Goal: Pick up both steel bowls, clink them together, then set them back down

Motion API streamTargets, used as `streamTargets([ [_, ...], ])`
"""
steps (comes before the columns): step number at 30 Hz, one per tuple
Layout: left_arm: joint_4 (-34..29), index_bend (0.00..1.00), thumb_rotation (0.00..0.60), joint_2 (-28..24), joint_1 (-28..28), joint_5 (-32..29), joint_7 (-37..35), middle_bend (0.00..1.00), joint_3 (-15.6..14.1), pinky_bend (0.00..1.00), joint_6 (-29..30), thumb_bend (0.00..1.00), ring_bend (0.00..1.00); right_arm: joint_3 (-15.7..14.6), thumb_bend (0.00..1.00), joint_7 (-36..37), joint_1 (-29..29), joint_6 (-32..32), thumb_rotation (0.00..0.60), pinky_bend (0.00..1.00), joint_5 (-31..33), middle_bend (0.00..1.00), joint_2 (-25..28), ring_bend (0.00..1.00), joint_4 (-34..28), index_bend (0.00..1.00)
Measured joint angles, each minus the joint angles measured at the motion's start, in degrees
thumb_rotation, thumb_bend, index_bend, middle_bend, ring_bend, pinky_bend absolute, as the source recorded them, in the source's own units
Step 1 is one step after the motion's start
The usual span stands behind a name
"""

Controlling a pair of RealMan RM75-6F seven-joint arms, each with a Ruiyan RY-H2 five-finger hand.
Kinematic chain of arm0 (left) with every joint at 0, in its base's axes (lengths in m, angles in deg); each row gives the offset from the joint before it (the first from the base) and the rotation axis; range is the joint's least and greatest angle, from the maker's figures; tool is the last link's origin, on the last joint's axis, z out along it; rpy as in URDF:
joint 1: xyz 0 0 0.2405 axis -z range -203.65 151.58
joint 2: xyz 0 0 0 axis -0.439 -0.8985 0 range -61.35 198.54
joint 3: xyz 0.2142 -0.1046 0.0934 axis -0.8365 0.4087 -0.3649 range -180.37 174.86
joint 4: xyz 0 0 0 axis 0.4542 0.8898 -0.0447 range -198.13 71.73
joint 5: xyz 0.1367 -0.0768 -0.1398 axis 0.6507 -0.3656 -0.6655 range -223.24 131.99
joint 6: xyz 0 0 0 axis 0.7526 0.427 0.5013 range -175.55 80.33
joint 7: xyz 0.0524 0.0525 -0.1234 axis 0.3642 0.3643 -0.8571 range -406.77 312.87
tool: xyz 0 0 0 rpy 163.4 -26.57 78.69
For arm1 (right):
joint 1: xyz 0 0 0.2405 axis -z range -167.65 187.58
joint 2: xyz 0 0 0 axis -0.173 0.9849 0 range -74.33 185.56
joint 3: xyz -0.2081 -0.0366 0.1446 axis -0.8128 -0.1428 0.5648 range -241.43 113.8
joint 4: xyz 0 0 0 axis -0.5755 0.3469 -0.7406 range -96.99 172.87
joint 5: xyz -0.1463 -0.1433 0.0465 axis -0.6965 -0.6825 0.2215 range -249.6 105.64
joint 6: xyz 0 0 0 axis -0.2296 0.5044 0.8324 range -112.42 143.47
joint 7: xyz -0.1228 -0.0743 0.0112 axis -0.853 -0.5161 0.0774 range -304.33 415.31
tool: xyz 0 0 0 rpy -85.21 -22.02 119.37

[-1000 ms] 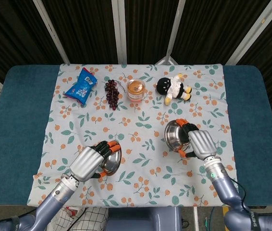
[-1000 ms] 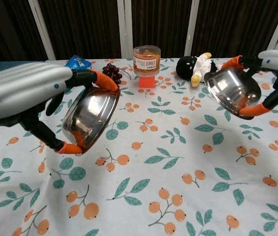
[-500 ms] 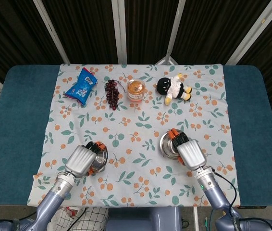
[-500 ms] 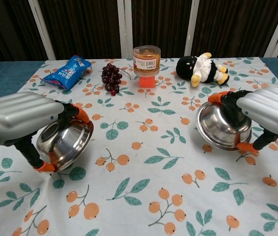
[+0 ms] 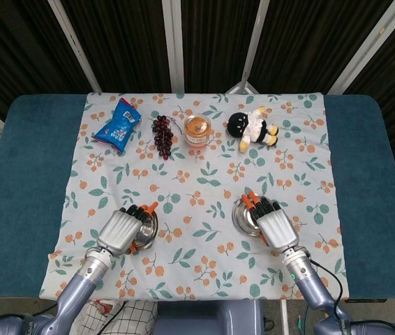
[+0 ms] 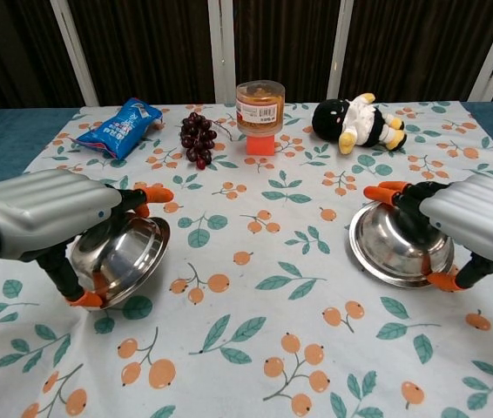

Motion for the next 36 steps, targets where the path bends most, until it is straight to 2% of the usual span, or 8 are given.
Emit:
streamTargets([
  [3,0.33,0.00,0.600,0.11,0.00,0.28,-1.11,0.00,-0.16,0.22,0.29,0.01,0.00,0.31,0.36,-0.80,0.22,0.96,0.446,0.18,1.55,0.00,0.49,0.00,-2.44,0.00],
  [14,2.70,0.00,0.563,0.04,0.30,1.29,-8.54,0.00,-0.29,0.17,-1.62,0.00,0.00,0.04,0.35,-0.72,0.95,2.36,0.424,0.16,1.34,0.00,2.43,0.00,-8.43,0.00],
  [18,1.48,0.00,0.557,-1.48,-0.18,4.83,-10.91,0.00,-1.01,0.14,-0.66,0.01,0.00,-0.33,0.35,-0.71,1.64,0.31,0.428,0.14,-1.29,0.00,3.76,0.00,-10.55,0.00],
  [21,0.57,0.00,0.557,-3.21,-1.15,9.95,-13.35,0.00,-2.41,0.12,1.18,0.02,0.00,-0.90,0.35,0.57,2.65,-2.23,0.447,0.12,-4.57,0.00,5.36,0.00,-12.79,0.00],
  [26,0.94,0.00,0.578,-6.57,-4.81,21.99,-17.93,0.00,-7.20,0.11,7.92,0.02,0.00,-2.83,0.35,3.14,5.68,-8.75,0.522,0.08,-11.26,0.00,9.13,0.00,-15.70,0.00],
  [29,3.26,0.00,0.583,-8.74,-9.17,29.06,-20.17,0.00,-11.01,0.11,15.02,0.03,0.00,-4.72,0.35,4.03,9.51,-15.13,0.524,0.07,-14.17,0.00,12.30,0.00,-16.66,0.00],
  [31,6.56,0.00,0.591,-9.99,-14.09,31.79,-21.56,0.00,-13.42,0.11,21.86,0.03,0.00,-6.23,0.35,4.85,12.80,-19.70,0.524,0.05,-15.59,0.00,14.38,0.00,-16.67,0.00],
  [36,14.89,0.00,0.600,-11.24,-23.32,32.11,-25.23,0.00,-15.39,0.11,31.32,0.03,0.00,-8.94,0.35,10.29,22.94,-30.42,0.586,0.00,-16.70,0.00,18.33,0.00,-12.30,0.00],
])
